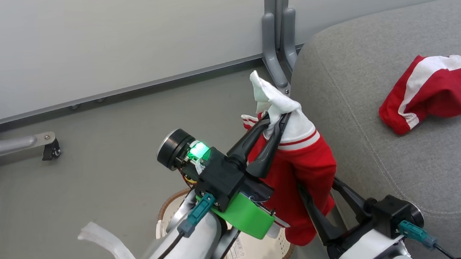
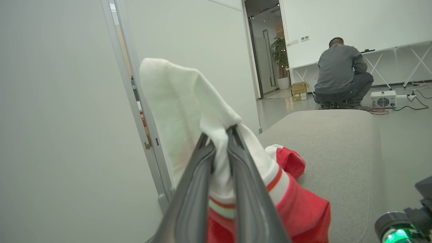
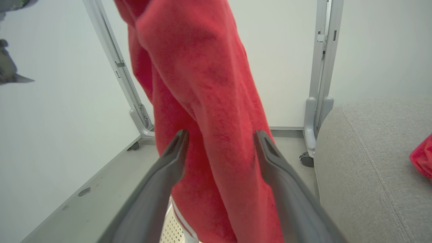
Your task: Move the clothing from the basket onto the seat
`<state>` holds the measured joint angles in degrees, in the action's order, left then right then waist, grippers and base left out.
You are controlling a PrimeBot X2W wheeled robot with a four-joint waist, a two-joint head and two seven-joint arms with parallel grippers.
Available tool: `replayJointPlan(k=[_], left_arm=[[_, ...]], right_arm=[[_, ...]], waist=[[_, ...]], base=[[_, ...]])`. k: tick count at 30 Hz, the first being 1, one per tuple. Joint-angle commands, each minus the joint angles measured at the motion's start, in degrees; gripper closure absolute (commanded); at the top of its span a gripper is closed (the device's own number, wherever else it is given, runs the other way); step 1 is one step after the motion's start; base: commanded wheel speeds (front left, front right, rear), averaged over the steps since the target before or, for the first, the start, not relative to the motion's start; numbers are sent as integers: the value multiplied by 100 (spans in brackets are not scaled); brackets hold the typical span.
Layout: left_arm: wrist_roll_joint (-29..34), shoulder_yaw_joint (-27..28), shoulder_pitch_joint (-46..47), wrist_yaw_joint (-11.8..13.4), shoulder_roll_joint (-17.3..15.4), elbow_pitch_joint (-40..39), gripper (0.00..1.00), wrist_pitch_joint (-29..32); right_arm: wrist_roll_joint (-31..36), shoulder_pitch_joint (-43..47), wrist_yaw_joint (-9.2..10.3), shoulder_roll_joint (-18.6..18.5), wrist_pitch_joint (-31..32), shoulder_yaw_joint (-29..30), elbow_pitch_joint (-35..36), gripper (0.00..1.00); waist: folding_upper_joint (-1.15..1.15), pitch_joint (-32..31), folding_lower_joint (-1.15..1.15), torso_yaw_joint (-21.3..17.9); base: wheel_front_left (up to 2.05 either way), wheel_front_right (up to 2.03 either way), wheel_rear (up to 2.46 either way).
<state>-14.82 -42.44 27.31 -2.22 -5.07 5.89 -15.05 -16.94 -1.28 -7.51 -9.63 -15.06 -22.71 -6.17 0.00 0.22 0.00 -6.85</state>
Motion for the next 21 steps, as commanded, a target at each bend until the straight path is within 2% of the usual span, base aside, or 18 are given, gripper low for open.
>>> replayJointPlan(k=[1, 2, 3, 4, 20, 21], left_arm=[[42, 1, 73, -3, -5, -25, 100, -17], [57, -16, 97, 1, 5, -30, 100, -17], [66, -27, 103, 0, 11, -23, 100, -17], [83, -37, 115, 14, 14, -12, 100, -17], [94, 47, 169, 208, -89, 344, 100, -4], [116, 69, 183, 243, -90, 346, 93, -5]], right_arm=[[52, 74, 4, 1, -17, 29, -66, 0], [77, 101, 4, 7, -17, 65, -140, 53], [94, 116, 5, 15, -17, 81, -187, 91], [78, 141, 4, 24, -17, 59, -258, 100], [-9, 97, 5, -5, -17, 53, -250, 100], [-9, 101, 4, -10, -17, 57, -244, 100]], waist=[[0, 29, 0, 65], [0, 43, 0, 87], [0, 50, 0, 99], [0, 64, 0, 115], [0, 201, 0, 164], [0, 203, 0, 165]], base=[[0, 0, 0], [0, 0, 0], [0, 0, 0], [0, 0, 0], [0, 0, 0], [0, 0, 0]])
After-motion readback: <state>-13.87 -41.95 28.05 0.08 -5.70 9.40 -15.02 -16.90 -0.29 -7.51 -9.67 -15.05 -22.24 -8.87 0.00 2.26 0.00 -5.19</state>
